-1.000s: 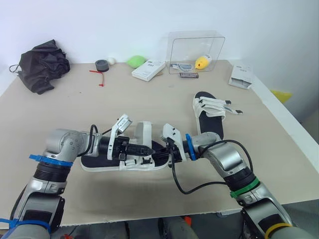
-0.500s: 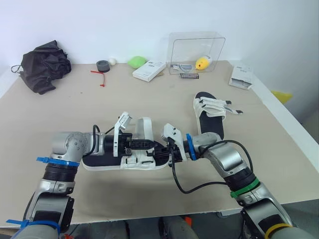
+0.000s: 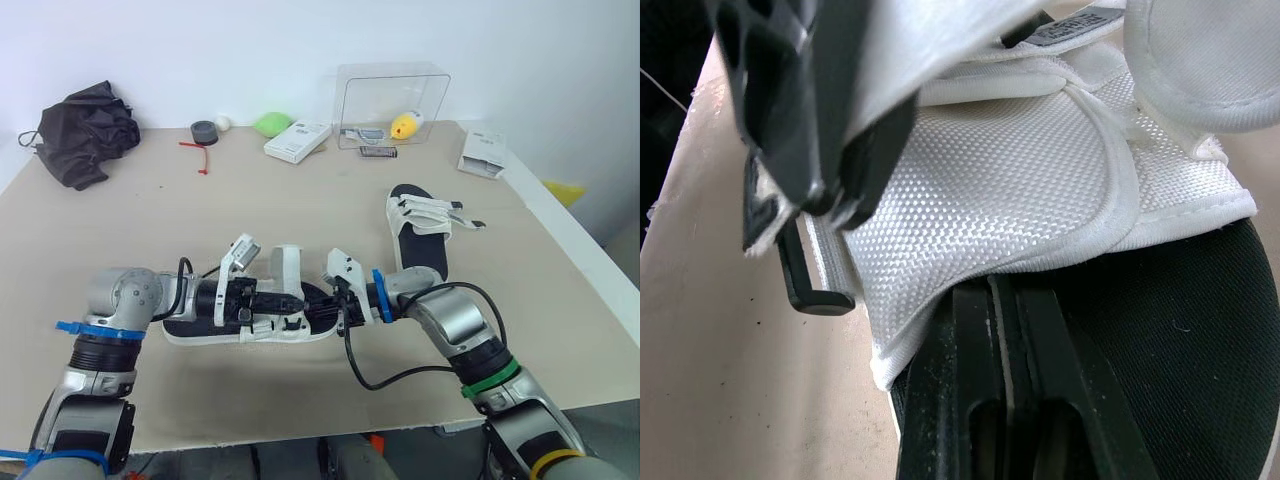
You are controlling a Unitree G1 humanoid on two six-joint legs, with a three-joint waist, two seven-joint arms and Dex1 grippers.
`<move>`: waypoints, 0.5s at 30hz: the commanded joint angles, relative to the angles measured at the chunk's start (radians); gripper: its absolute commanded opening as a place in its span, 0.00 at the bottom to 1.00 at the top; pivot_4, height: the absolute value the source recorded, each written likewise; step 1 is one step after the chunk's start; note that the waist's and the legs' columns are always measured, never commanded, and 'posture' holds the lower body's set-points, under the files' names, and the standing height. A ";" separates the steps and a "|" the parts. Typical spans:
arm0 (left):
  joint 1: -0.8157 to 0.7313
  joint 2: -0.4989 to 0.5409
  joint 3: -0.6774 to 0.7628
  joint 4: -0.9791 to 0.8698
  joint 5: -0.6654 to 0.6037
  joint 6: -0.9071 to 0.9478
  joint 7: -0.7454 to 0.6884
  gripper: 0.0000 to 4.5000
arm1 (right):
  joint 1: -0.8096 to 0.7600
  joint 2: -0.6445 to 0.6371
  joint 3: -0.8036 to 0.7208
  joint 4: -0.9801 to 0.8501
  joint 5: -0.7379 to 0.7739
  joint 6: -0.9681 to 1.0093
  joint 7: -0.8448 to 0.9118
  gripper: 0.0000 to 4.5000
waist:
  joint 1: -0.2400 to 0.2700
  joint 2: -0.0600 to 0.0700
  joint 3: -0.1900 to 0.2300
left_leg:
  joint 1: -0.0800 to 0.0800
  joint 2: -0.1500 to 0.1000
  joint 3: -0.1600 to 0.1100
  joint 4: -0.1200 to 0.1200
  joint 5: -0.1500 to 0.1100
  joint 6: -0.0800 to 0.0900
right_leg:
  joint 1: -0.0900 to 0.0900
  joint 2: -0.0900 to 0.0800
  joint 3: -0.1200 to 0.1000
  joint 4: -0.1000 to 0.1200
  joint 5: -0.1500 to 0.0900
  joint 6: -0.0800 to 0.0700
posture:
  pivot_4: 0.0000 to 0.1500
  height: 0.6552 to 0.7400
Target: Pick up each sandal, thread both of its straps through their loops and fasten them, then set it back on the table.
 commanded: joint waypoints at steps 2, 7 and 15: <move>0.042 -0.021 -0.062 -0.071 0.086 -0.146 0.018 0.00 | 0.036 -0.007 0.055 0.049 -0.042 0.038 -0.024 0.00 | 0.000 0.000 0.000 | 0.000 0.000 0.001 0.000 0.000 0.000 | 0.000 -0.001 0.001 0.000 0.000 0.000 | 1.00 1.00; -0.015 -0.097 0.065 0.036 0.028 -0.095 0.089 0.00 | 0.035 -0.008 0.056 0.053 -0.042 0.035 -0.024 0.00 | 0.005 0.001 -0.001 | 0.001 -0.003 0.000 0.001 0.000 0.000 | 0.001 -0.002 0.001 0.000 0.000 0.001 | 1.00 1.00; 0.020 -0.094 0.088 -0.002 -0.008 -0.033 0.111 0.00 | 0.036 -0.011 0.056 0.057 -0.042 0.034 -0.023 0.00 | 0.003 0.001 -0.001 | 0.000 -0.004 -0.002 0.001 0.001 0.001 | 0.001 -0.002 0.002 0.000 0.001 0.003 | 1.00 1.00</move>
